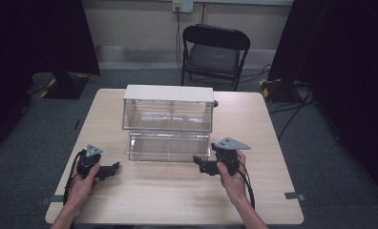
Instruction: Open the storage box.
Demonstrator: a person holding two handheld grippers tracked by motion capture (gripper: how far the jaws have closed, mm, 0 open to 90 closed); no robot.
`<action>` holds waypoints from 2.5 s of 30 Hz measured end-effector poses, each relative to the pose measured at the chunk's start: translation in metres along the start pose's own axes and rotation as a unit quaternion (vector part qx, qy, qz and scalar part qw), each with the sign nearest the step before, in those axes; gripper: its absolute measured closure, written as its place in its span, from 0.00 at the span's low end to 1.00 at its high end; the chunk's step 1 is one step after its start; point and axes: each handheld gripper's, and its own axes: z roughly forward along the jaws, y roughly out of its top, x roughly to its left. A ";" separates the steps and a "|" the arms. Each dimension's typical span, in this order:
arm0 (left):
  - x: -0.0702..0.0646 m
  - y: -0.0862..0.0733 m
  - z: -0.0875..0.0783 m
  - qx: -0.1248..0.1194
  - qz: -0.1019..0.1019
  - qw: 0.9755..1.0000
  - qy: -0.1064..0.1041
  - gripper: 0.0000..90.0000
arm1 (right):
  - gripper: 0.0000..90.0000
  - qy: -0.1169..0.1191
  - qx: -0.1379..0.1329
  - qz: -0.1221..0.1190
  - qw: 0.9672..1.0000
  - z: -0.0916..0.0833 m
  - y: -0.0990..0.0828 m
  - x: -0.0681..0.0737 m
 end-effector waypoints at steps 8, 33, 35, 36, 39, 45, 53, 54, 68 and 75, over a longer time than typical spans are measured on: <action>0.000 0.000 0.000 0.000 0.000 1.000 0.000 0.09 | 0.15 0.002 -0.002 0.004 1.000 0.000 0.002 0.000; 0.000 0.000 0.000 0.000 0.000 1.000 0.000 0.09 | 0.15 0.011 -0.001 0.014 1.000 0.002 0.010 -0.003; 0.000 0.000 0.000 0.000 0.000 1.000 0.000 0.09 | 0.15 0.010 -0.001 0.013 1.000 0.003 0.010 -0.003; 0.000 0.000 0.000 0.000 0.000 1.000 0.000 0.09 | 0.15 0.012 -0.002 0.012 1.000 0.003 0.010 -0.003; 0.000 0.000 0.000 0.000 0.000 1.000 -0.001 0.09 | 0.15 0.011 -0.004 0.012 1.000 0.004 0.012 -0.003; 0.000 0.000 0.000 0.000 0.000 1.000 0.000 0.09 | 0.15 0.011 -0.004 0.013 1.000 0.004 0.014 -0.004; 0.000 0.000 0.000 0.000 0.000 1.000 0.000 0.09 | 0.15 0.007 -0.001 0.012 1.000 0.007 0.016 -0.005; 0.000 0.000 0.000 0.000 0.000 1.000 0.000 0.09 | 0.15 0.007 -0.001 0.012 1.000 0.007 0.016 -0.005; 0.000 0.000 0.000 0.000 0.000 1.000 0.000 0.09 | 0.15 0.006 -0.004 0.016 1.000 0.011 0.023 -0.007; 0.000 0.000 0.000 0.000 0.000 1.000 0.000 0.09 | 0.15 0.004 -0.004 0.015 1.000 0.012 0.025 -0.008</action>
